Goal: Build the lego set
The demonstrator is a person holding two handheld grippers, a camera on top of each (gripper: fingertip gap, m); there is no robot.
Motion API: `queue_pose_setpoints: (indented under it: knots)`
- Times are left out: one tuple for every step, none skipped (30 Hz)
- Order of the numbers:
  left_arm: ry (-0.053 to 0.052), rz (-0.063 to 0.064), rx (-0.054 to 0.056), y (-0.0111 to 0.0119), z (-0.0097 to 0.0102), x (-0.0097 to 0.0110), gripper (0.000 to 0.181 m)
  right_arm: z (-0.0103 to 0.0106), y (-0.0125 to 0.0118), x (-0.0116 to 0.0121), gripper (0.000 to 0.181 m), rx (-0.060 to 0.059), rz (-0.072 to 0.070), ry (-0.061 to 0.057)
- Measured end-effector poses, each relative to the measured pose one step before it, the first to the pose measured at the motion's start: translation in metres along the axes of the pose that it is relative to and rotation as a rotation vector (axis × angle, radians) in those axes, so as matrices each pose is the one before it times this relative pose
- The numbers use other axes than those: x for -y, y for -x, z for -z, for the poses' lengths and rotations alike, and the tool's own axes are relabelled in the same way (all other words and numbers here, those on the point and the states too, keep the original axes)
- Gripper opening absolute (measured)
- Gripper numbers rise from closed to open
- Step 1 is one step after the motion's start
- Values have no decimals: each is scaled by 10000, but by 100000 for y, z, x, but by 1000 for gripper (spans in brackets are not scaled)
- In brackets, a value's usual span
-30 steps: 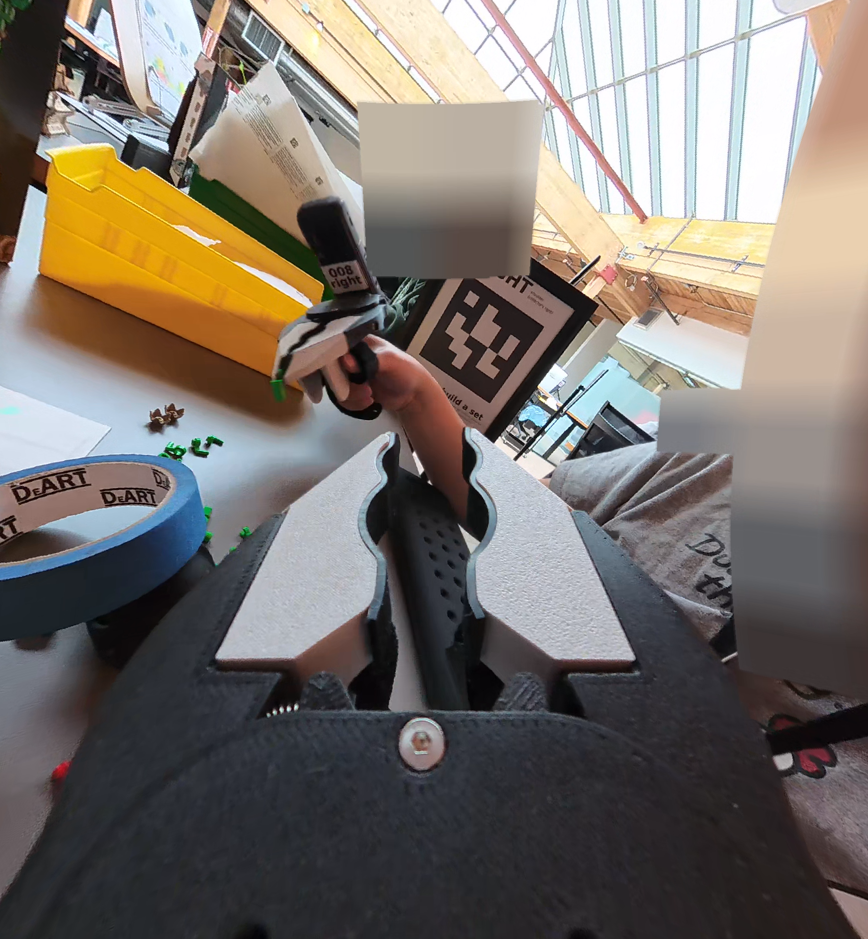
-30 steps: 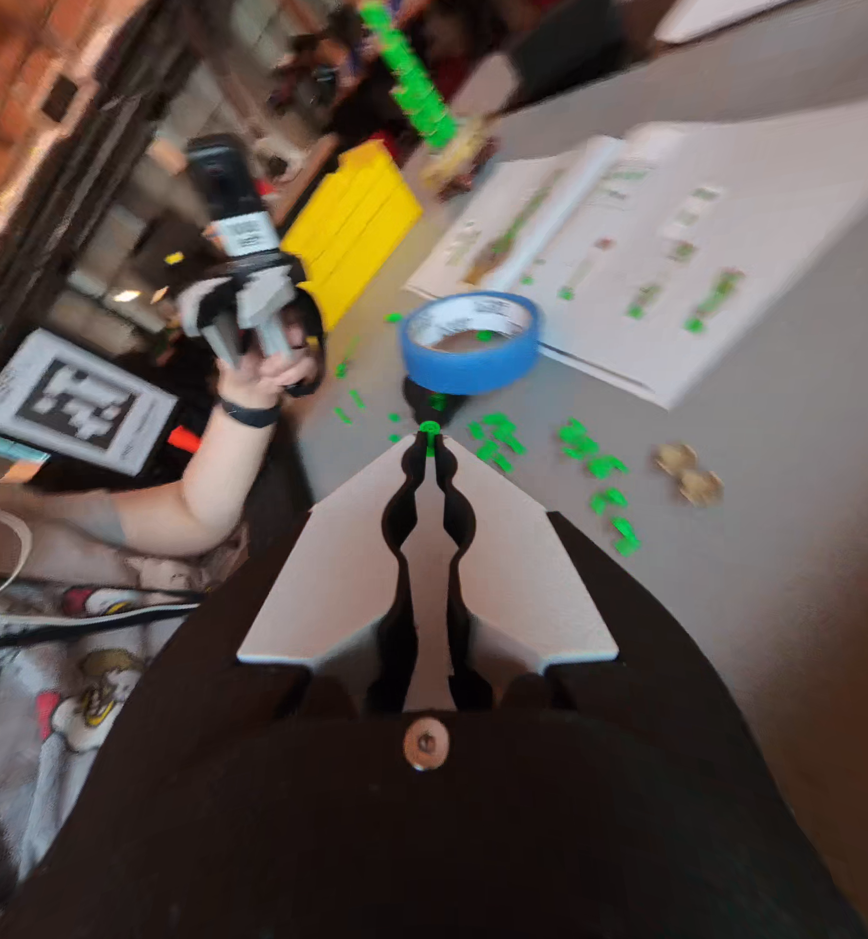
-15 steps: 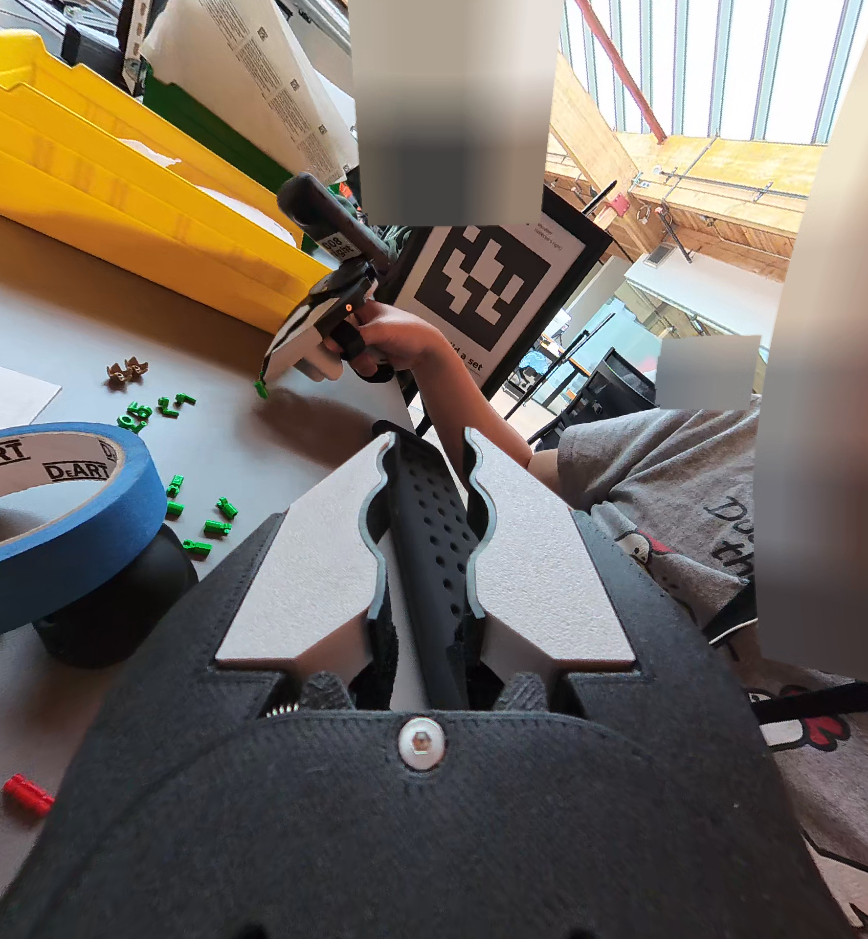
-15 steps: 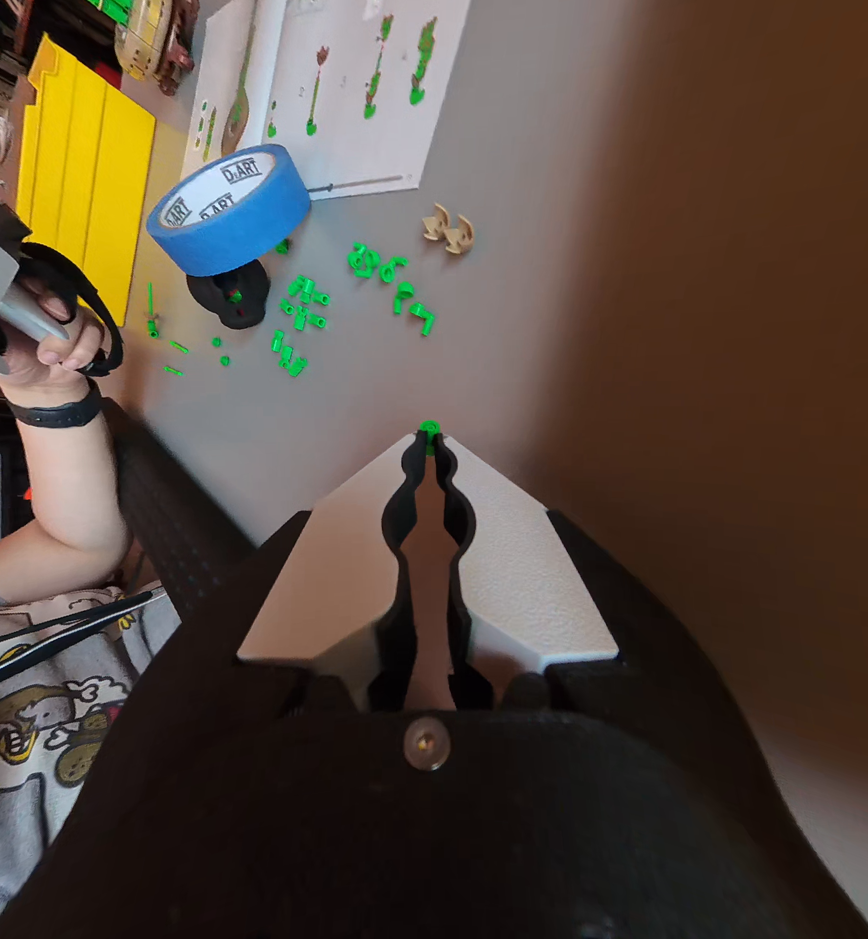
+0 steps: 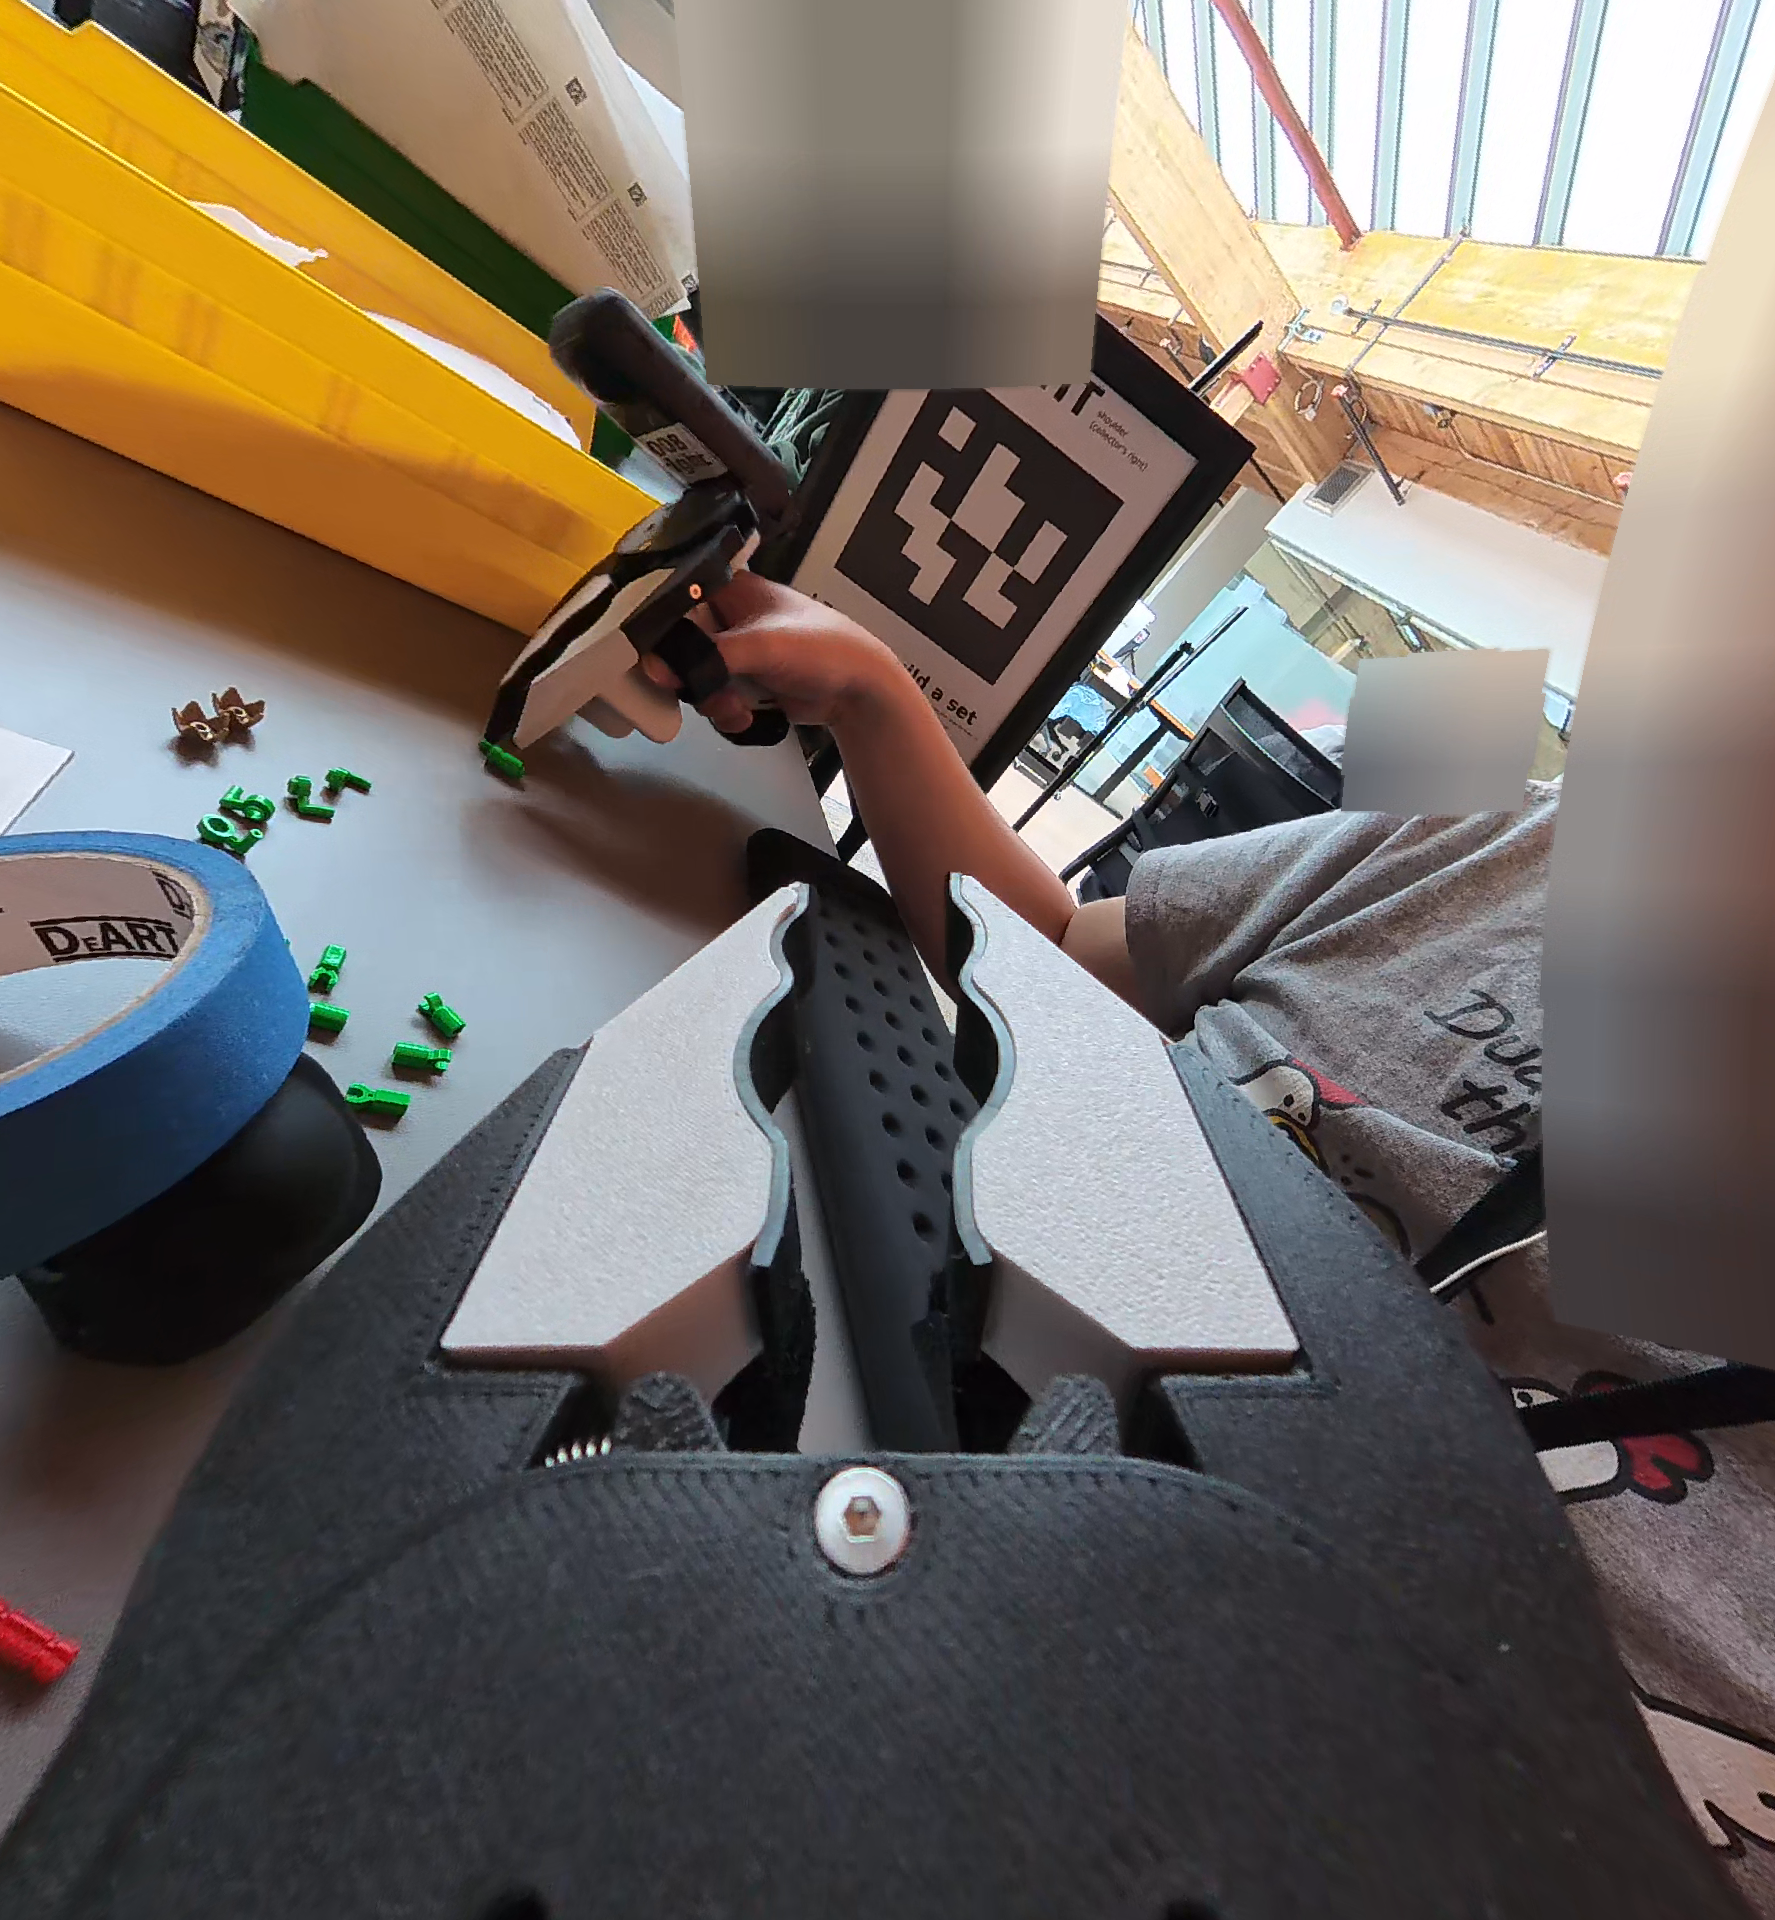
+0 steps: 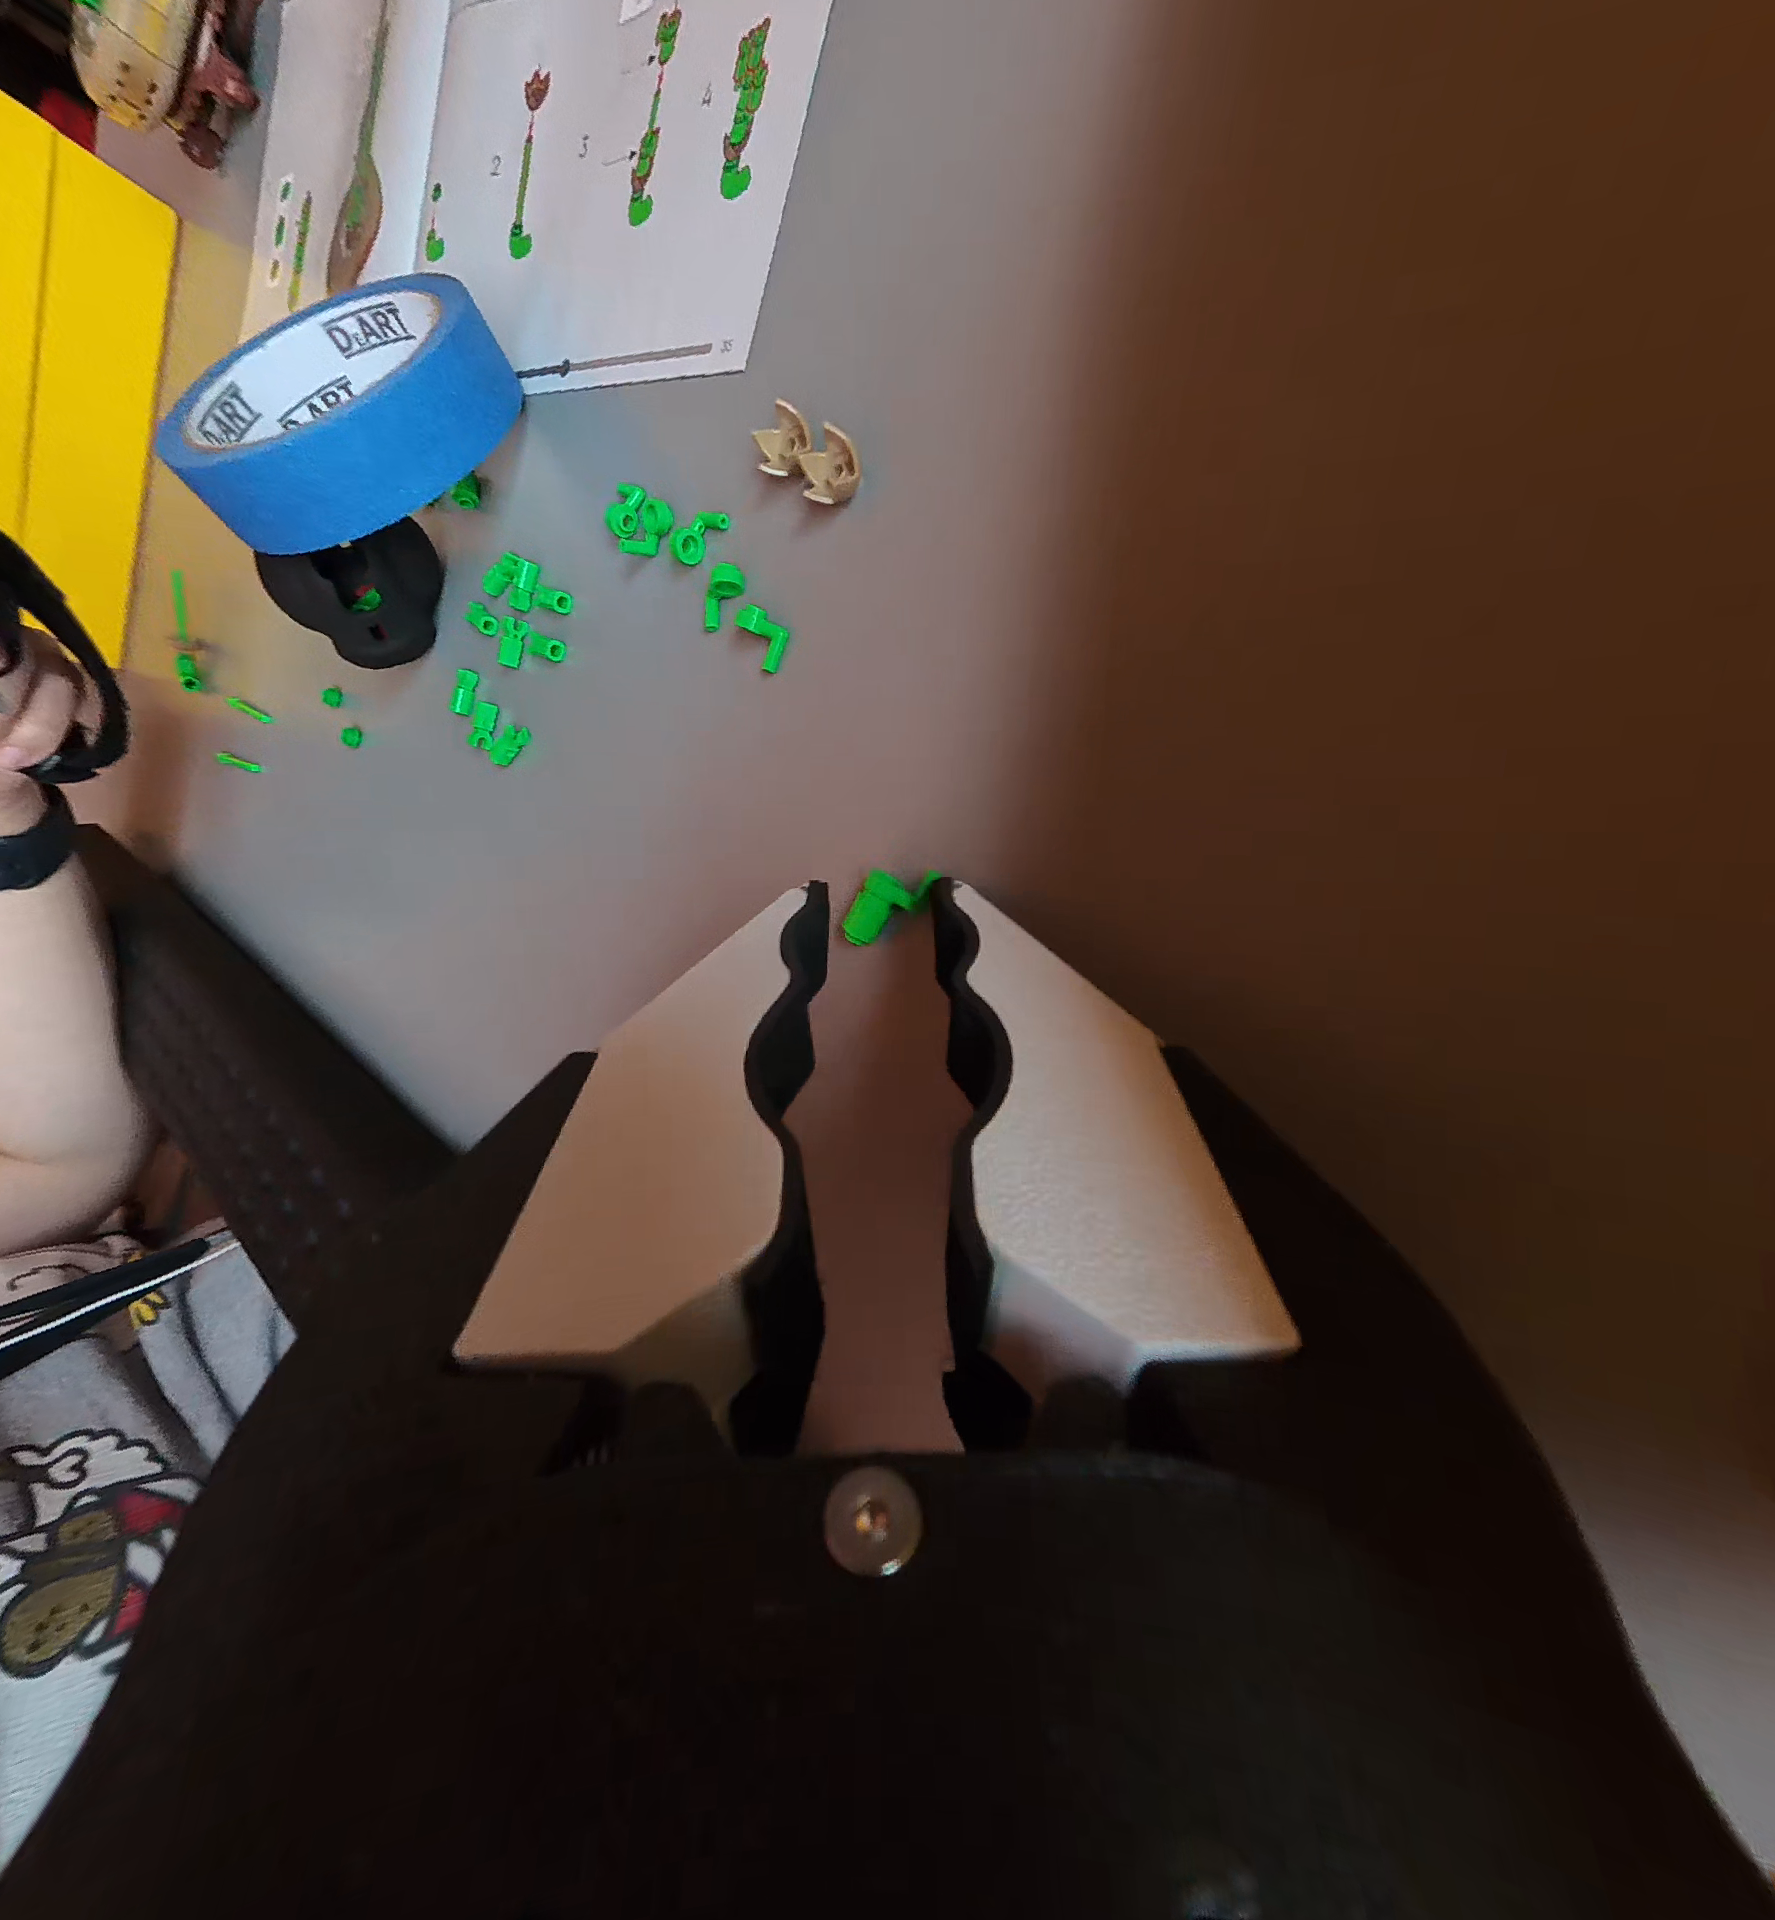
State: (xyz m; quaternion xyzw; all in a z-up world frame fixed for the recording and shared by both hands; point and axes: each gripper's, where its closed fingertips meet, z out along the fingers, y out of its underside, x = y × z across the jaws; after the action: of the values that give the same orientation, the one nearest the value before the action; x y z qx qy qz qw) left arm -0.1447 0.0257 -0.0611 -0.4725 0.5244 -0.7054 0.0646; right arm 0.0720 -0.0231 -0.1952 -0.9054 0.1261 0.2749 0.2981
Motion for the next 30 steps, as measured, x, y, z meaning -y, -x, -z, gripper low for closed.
queue_pose_setpoints:
  knots:
    - [-4, 8, 3, 11, 18, 3, 21, 147, -50, -53, 19, -234, 159, 43]
    - [-1, 6, 5, 3, 27, 2, 21, 169, -84, -95, 21, -288, 154, 70]
    - [0, -3, 17, 26, 49, 13, 21, 209, -150, -67, 23, -354, 172, 67]
    - [-12, -9, 34, 33, 70, 38, 21, 239, -154, -50, 24, -377, 210, 51]
    - [-24, -20, 33, 12, 98, 60, 21, 296, -176, -15, 24, -395, 205, 38]
    - [-35, -36, 48, 11, 133, 101, 21, 373, -140, 106, 24, -405, 236, -30]
    - [-52, -71, 87, 29, 180, 143, 21, 486, -111, 310, 24, -437, 301, -156]
    - [-74, -119, 129, 71, 241, 187, 21, 581, -27, 555, 23, -434, 358, -291]
    - [-92, -159, 191, 128, 278, 236, 21, 631, 150, 764, 22, -351, 428, -378]
    - [-99, -199, 278, 260, 318, 262, 20, 654, 355, 1000, 22, -267, 503, -482]
    - [-90, -261, 356, 346, 352, 245, 19, 665, 468, 1372, 22, -240, 644, -644]
    - [-109, -328, 413, 419, 368, 244, 19, 659, 505, 1726, 25, -294, 809, -824]
    - [-164, -358, 423, 439, 363, 307, 18, 654, 251, 2012, 28, -529, 902, -953]
    - [-188, -339, 395, 422, 342, 358, 18, 640, -59, 2107, 31, -750, 973, -960]
    - [-178, -291, 331, 349, 290, 355, 18, 553, -197, 1991, 33, -770, 954, -817]
    - [-160, -250, 260, 253, 256, 341, 18, 358, -197, 1778, 33, -631, 774, -592]
    - [-131, -228, 230, 204, 217, 280, 18, 101, -75, 1409, 32, -365, 530, -289]
    - [-99, -212, 230, 209, 176, 218, 18, -189, 225, 886, 32, 2, 331, 40]
    - [-98, -176, 179, 118, 135, 212, 17, -464, 747, 311, 31, 472, 123, 350]
    - [-104, -120, 58, -40, 113, 209, 17, -694, 1489, -193, 29, 1011, -68, 543]
    - [-74, -48, -9, -96, 88, 168, 17, -902, 1894, -709, 26, 1311, -198, 706]
    - [-35, 5, -10, -56, 64, 100, 17, -1169, 1303, -856, 23, 1020, -192, 628]
    - [-21, 12, -29, -56, 62, 69, 17, -1319, 636, -981, 20, 675, -94, 454]
    - [-20, 4, -19, -42, 49, 65, 17, -1337, 261, -1076, 17, 467, -50, 321]
    - [-25, -11, 4, -6, 52, 49, 17, -1193, 361, -998, 14, 503, -1, 204]
    - [-19, 2, 9, 37, 34, -6, 17, -959, 169, -805, 12, 327, 38, 91]
    - [-5, 39, -19, 33, -11, -49, 17, -727, -114, -516, 10, 73, 113, -41]
    - [16, 82, -61, 9, -48, -77, 17, -598, 149, -524, 9, 211, 267, -20]
    - [44, 107, -83, -10, -71, -116, 17, -585, 374, -739, 9, 395, 169, 155]
    - [60, 101, -90, -44, -88, -114, 17, -519, 296, -928, 10, 395, -29, 393]
